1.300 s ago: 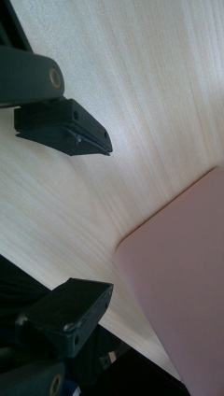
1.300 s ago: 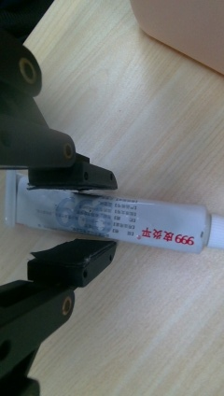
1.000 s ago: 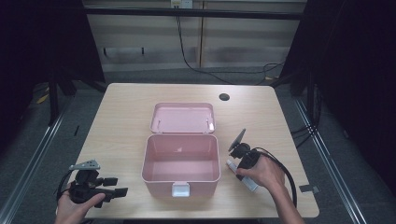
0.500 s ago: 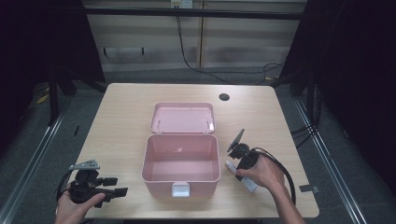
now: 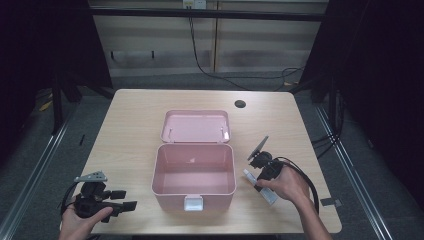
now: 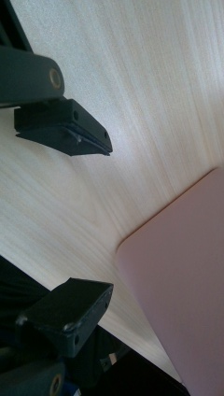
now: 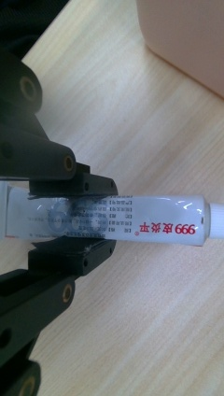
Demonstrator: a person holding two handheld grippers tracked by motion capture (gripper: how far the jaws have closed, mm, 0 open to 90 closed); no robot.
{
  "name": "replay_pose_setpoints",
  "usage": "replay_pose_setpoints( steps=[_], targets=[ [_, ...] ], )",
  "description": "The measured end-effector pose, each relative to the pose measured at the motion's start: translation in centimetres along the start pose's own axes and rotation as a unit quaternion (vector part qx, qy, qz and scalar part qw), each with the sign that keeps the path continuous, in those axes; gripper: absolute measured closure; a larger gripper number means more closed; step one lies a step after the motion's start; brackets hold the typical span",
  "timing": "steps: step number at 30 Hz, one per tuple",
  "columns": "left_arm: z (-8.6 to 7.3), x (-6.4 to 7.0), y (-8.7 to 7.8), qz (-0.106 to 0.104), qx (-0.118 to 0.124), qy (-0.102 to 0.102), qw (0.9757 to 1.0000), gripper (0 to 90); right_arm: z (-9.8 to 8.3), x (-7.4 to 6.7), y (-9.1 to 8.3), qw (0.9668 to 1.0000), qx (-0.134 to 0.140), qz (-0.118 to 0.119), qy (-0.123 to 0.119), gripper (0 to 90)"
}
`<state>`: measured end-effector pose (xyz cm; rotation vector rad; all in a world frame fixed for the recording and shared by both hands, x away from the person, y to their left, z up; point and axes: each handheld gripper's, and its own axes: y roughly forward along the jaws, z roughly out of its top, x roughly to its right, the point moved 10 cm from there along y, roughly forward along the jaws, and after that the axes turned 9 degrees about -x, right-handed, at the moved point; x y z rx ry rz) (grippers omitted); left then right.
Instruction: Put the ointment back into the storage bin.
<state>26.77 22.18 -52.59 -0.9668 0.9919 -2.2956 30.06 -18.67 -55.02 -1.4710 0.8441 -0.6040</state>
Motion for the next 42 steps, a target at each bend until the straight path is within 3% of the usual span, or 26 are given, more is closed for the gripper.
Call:
replay_pose_setpoints(
  steps=[4,10,13,15,30,42],
  targets=[
    [0.0,0.0,0.0,0.001,0.001,0.0,1.0,27.5,-0.4,-0.7,-0.6,0.9993,0.011,-0.009,-0.035,71.6],
    [0.0,0.0,0.1,0.001,0.0,0.0,1.0,27.5,-0.7,-0.8,-1.3,0.9988,0.018,-0.009,-0.045,71.6],
    [0.0,0.0,0.1,0.001,-0.001,0.0,1.0,27.5,-1.0,-1.5,-1.4,0.9975,0.007,-0.01,-0.069,71.6],
    [0.0,0.0,0.1,0.001,-0.001,0.0,1.0,27.4,-1.0,-1.6,-1.4,0.9973,0.011,-0.009,-0.073,71.6],
    [0.0,0.0,0.1,0.001,0.0,0.0,1.0,27.4,-2.0,-1.7,-3.4,0.9965,0.033,0.0,-0.076,71.6],
    [0.0,0.0,0.1,0.002,0.0,-0.001,1.0,27.3,-2.7,-1.1,-7.6,0.9945,0.071,-0.011,-0.076,71.6]
  ],
)
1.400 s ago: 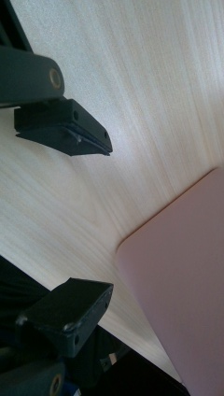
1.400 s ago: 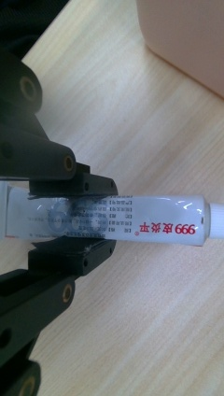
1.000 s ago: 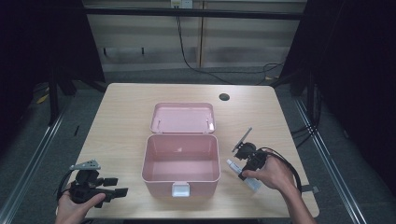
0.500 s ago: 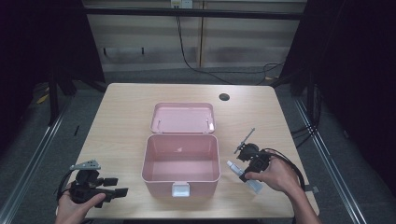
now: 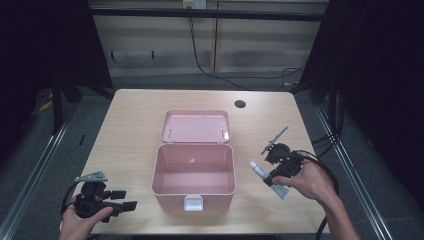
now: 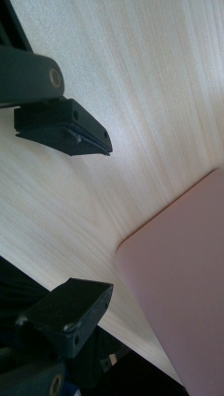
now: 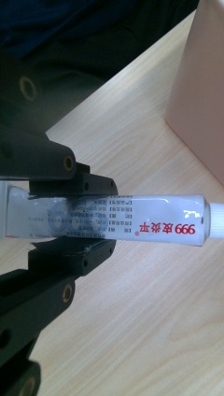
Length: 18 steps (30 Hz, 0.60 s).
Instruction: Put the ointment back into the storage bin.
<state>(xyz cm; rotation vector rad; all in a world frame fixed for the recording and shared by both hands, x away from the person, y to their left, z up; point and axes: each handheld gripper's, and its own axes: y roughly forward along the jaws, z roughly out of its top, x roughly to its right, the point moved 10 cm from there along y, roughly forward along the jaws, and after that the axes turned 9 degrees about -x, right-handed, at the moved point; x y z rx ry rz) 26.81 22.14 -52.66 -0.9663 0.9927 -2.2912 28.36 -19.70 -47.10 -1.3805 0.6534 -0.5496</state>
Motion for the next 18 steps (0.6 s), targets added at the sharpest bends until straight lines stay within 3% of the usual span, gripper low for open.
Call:
replay_pose_setpoints(
  steps=[6,9,11,15,18],
  targets=[
    [0.0,0.1,0.0,-0.001,-0.001,-0.001,1.0,27.3,0.6,-0.6,-1.5,0.9997,0.017,0.004,-0.016,71.6],
    [0.0,0.1,0.0,0.0,-0.002,0.001,1.0,27.3,0.8,-1.0,-1.8,0.9995,0.013,0.007,-0.027,71.6],
    [0.0,0.1,0.1,0.0,-0.001,-0.001,1.0,27.3,1.2,-1.3,-2.6,0.9988,0.003,0.0,-0.048,71.6],
    [0.0,0.1,0.0,0.0,-0.001,0.0,1.0,27.4,1.8,-1.8,-3.7,0.9981,0.009,0.003,-0.061,71.6],
    [0.0,0.1,0.1,0.0,-0.002,0.0,1.0,27.4,2.3,-2.4,-4.7,0.9963,-0.007,-0.006,-0.085,71.6]
  ],
)
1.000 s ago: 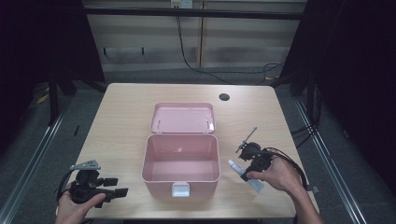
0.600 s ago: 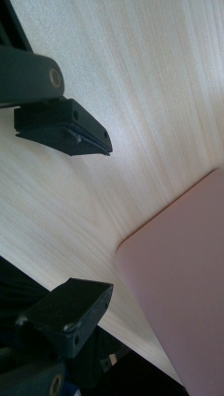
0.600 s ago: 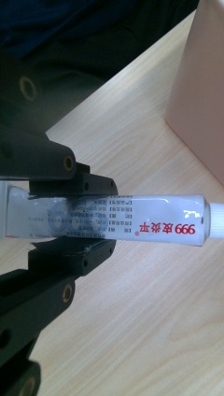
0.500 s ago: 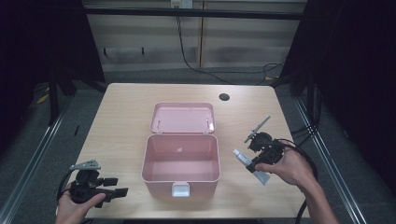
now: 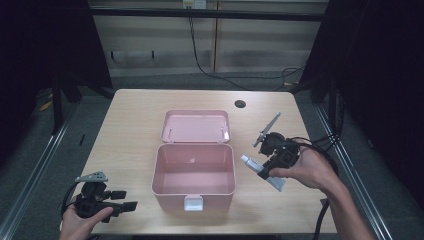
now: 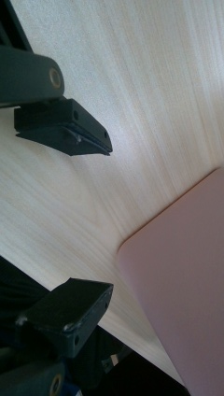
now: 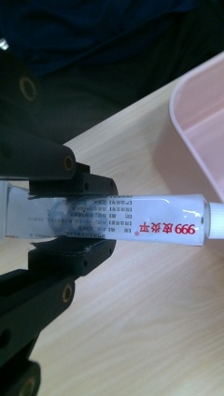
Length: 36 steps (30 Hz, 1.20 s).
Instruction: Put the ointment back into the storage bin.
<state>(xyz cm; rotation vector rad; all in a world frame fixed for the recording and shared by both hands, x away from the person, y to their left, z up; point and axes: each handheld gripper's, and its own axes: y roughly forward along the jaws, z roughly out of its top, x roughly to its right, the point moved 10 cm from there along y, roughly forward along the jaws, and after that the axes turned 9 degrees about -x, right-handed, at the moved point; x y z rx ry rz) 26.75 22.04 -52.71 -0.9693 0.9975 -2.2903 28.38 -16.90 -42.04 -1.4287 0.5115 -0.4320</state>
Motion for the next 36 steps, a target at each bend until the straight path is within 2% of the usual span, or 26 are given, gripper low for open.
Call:
replay_pose_setpoints(
  steps=[1,4,6,10,11,17,18,22,23,26,29,36],
  targets=[
    [0.0,0.0,0.0,0.0,0.0,0.0,1.0,27.4,0.2,-0.3,-0.4,0.9999,-0.005,-0.006,-0.013,71.6],
    [0.0,0.0,0.0,0.001,0.001,0.002,1.0,27.5,1.3,-1.4,-1.6,0.9991,-0.001,-0.002,-0.043,71.6],
    [0.0,0.0,0.0,0.0,0.001,0.001,1.0,27.5,1.9,-1.8,-2.0,0.9982,-0.007,-0.008,-0.059,71.6],
    [0.0,0.0,-0.1,0.0,0.002,0.002,1.0,27.5,2.9,-2.2,-2.2,0.9979,-0.005,-0.008,-0.064,71.6],
    [0.0,0.0,-0.1,-0.002,0.0,0.001,1.0,27.4,3.4,-2.3,-2.1,0.9975,-0.003,-0.016,-0.069,71.6],
    [0.0,0.0,0.0,0.0,0.0,0.002,1.0,27.5,4.7,-3.0,-2.2,0.9968,0.005,-0.009,-0.08,71.7],
    [0.0,0.0,-0.1,0.001,0.0,0.003,1.0,27.4,5.1,-3.4,-2.3,0.9959,0.004,-0.005,-0.09,71.7],
    [0.0,0.0,0.0,0.0,0.0,0.003,1.0,27.4,5.8,-4.0,-2.2,0.9941,0.003,0.0,-0.108,71.7],
    [0.0,0.1,0.0,-0.001,0.0,0.004,1.0,27.4,6.3,-4.2,-2.1,0.9925,0.005,-0.003,-0.122,71.6],
    [0.0,0.1,0.0,-0.002,0.001,0.002,1.0,27.4,6.9,-4.8,-2.1,0.9914,0.009,-0.001,-0.131,71.6],
    [0.0,0.1,-0.1,-0.003,0.0,0.004,1.0,27.4,7.7,-5.5,-1.7,0.9886,-0.003,0.005,-0.15,71.6],
    [0.0,0.1,-0.1,-0.003,0.001,0.004,1.0,27.4,9.0,-6.3,-1.2,0.9865,-0.004,0.017,-0.163,71.6]
  ],
)
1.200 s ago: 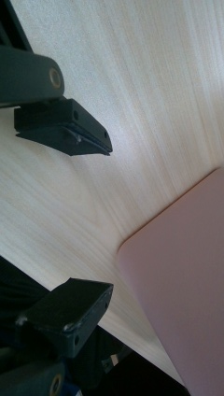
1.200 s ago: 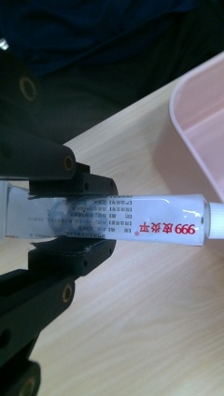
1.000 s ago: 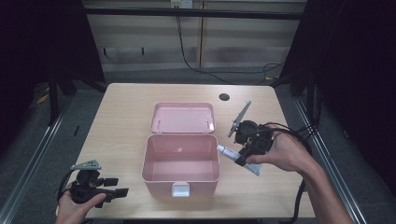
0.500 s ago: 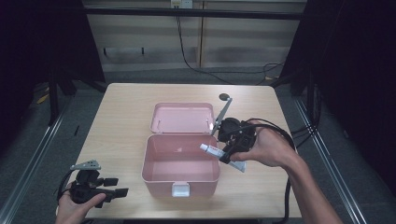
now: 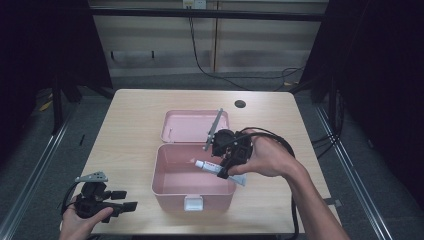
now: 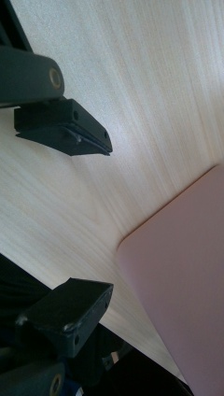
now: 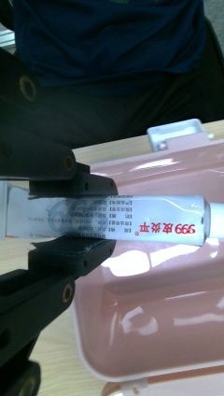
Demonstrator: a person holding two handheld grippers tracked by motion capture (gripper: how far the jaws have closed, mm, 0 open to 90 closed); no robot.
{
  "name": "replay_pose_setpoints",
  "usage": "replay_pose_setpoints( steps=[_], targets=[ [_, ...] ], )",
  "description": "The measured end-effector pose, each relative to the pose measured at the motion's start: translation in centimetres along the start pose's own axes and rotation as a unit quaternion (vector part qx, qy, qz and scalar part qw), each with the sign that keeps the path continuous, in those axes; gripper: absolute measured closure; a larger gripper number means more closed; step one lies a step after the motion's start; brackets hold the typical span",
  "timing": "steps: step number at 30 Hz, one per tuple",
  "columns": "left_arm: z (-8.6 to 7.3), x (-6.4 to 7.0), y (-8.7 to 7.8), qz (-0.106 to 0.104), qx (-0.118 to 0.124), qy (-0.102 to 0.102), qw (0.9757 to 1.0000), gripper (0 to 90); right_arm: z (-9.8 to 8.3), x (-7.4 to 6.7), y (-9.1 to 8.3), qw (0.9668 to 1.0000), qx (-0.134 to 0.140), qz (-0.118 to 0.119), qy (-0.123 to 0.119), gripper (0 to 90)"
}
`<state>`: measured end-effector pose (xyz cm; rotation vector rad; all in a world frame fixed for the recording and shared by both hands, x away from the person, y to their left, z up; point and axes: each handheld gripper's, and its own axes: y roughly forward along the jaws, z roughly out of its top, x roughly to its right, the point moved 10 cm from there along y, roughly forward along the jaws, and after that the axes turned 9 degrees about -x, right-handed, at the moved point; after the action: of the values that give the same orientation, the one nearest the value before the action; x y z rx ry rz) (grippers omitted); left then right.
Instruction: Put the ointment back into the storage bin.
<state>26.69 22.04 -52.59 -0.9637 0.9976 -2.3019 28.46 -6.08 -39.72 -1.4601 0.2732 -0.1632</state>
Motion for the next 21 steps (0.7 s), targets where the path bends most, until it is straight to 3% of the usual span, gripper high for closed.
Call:
replay_pose_setpoints(
  steps=[9,21],
  targets=[
    [0.0,0.0,0.0,-0.001,0.0,0.001,1.0,27.5,2.7,-0.4,1.2,0.9997,-0.002,0.015,-0.021,71.6],
    [0.0,0.1,0.0,-0.002,0.0,0.001,1.0,27.5,4.1,-0.4,3.7,0.9986,-0.008,0.037,-0.036,71.6]
  ],
)
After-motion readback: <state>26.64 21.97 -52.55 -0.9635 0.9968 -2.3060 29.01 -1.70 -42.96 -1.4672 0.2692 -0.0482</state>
